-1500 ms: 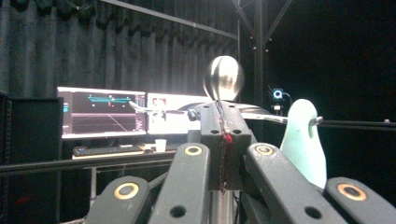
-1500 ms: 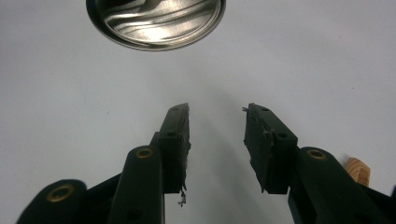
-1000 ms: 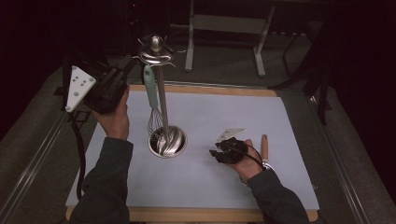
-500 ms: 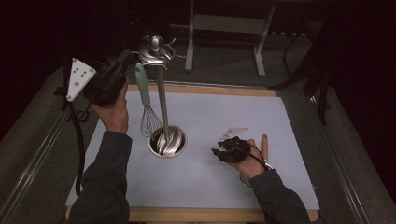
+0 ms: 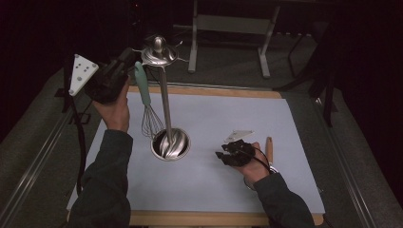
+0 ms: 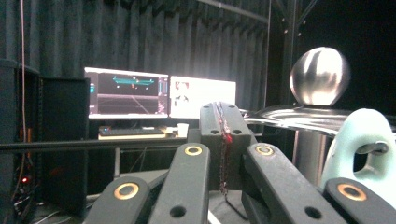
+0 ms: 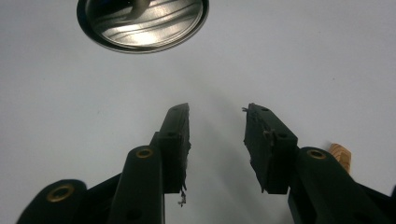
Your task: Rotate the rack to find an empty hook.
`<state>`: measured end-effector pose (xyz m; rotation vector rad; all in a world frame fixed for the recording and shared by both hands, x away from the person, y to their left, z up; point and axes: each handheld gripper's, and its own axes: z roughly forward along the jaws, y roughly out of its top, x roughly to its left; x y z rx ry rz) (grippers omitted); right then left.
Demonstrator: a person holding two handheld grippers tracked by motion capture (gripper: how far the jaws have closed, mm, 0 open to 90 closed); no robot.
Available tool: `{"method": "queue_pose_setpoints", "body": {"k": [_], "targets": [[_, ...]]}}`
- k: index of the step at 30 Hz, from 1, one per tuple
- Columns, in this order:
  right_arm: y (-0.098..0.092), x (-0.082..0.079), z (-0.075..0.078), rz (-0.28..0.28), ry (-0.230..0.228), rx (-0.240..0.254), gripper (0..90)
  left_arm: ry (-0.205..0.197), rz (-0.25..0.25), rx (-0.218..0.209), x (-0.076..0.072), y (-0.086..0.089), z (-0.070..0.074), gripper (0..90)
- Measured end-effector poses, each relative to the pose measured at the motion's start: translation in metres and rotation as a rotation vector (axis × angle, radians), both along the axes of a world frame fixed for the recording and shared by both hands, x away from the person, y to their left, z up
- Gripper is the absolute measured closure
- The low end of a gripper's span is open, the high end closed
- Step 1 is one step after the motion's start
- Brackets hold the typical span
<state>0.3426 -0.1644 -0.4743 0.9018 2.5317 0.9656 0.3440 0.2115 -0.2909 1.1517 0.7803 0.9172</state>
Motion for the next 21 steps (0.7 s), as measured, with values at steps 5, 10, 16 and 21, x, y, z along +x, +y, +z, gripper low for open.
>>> {"method": "queue_pose_setpoints", "body": {"k": [5, 10, 16, 21], "targets": [[-0.002, 0.000, 0.001, -0.003, 0.000, 0.003, 59.6, -0.006, -0.015, 0.008, -0.004, 0.003, -0.001, 89.8], [-0.005, 0.000, 0.000, -0.009, 0.001, 0.001, 59.6, -0.017, -0.023, 0.001, -0.009, 0.004, -0.003, 89.8], [-0.009, 0.000, 0.001, -0.019, 0.004, 0.006, 59.4, -0.027, -0.025, 0.003, -0.018, 0.008, -0.013, 89.8], [-0.016, 0.001, 0.002, -0.033, 0.002, 0.005, 59.4, -0.016, -0.023, -0.007, -0.026, 0.015, -0.028, 89.8]]}}
